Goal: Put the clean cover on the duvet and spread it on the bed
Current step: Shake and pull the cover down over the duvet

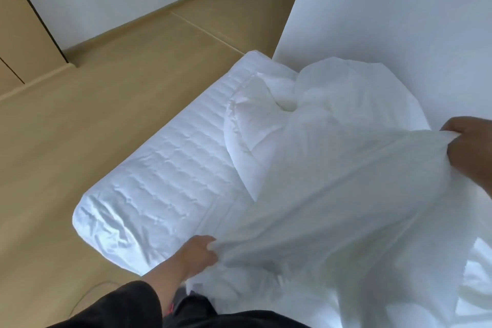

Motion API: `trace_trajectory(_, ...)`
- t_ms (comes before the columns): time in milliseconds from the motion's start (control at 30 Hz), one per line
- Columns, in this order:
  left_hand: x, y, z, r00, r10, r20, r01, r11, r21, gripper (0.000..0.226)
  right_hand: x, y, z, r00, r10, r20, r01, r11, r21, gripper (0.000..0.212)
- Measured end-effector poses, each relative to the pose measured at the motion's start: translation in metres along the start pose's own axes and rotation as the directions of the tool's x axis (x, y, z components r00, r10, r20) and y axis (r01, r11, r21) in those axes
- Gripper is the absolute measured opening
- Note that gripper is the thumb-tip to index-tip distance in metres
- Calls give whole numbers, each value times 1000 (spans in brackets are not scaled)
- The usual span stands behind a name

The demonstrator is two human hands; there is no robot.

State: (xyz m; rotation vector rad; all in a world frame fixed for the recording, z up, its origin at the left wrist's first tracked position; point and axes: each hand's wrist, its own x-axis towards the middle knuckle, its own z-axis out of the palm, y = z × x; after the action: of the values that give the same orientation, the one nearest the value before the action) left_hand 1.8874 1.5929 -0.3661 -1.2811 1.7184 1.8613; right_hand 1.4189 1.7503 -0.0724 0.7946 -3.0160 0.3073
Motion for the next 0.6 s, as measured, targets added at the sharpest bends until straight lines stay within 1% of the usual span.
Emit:
trace_trajectory(33,6,7,6,1000,22,-7,-23,964,-266,31,3,11,-4,1000,8,-4,-8,1000,0,34)
trace_trajectory(67,11,15,10,998,57,33,-32,861,-508,41,6,23,-7,1000,20,-8,-20,1000,9,34)
trace_trajectory(100,13,25,11,985,141,99,-39,741,-670,48,8,35,-10,999,37,-16,-36,999,20,35)
trace_trajectory(133,14,37,11,962,223,158,-24,646,-763,50,7,46,-13,998,52,-24,-52,998,24,36)
trace_trajectory(167,14,49,10,935,277,219,14,591,-806,51,5,52,-16,998,63,-21,-63,998,20,36)
trace_trajectory(200,16,61,7,916,292,273,63,569,-820,62,1,54,-18,998,69,-7,-69,997,15,37)
trace_trajectory(233,20,74,6,910,278,307,89,592,-801,78,-5,51,-19,997,72,5,-72,997,16,37)
trace_trajectory(267,22,88,7,910,240,337,116,634,-764,90,-11,44,-21,997,75,12,-75,997,24,38)
trace_trajectory(300,25,102,9,934,177,310,101,702,-705,89,-18,36,-22,998,62,5,-63,998,29,39)
trace_trajectory(333,26,117,13,962,149,228,17,802,-597,76,-21,31,-22,999,45,-5,-45,998,36,40)
trace_trajectory(367,24,125,18,963,192,189,-79,872,-483,56,-24,27,-22,1000,27,-11,-26,999,37,41)
trace_trajectory(400,20,135,25,956,232,181,-158,924,-348,40,-27,22,-22,1000,9,-10,-8,999,43,42)
trace_trajectory(433,20,148,38,955,237,179,-199,958,-209,40,-29,18,-22,1000,-10,-4,10,999,53,42)
trace_trajectory(467,21,163,51,956,204,210,-189,978,-90,55,-30,13,-22,1000,-26,0,26,998,59,42)
trace_trajectory(500,24,165,61,942,185,280,-147,978,-151,73,-30,9,-24,1000,-29,2,29,998,62,43)
trace_trajectory(533,26,163,67,935,178,307,-91,956,-278,83,-29,6,-26,999,-32,-3,32,997,72,43)
trace_trajectory(567,29,160,72,941,171,293,-38,911,-411,84,-27,5,-28,999,-32,-4,33,997,73,43)
trace_trajectory(600,32,155,73,943,174,282,-8,863,-505,81,-24,7,-28,999,-33,6,32,997,74,44)
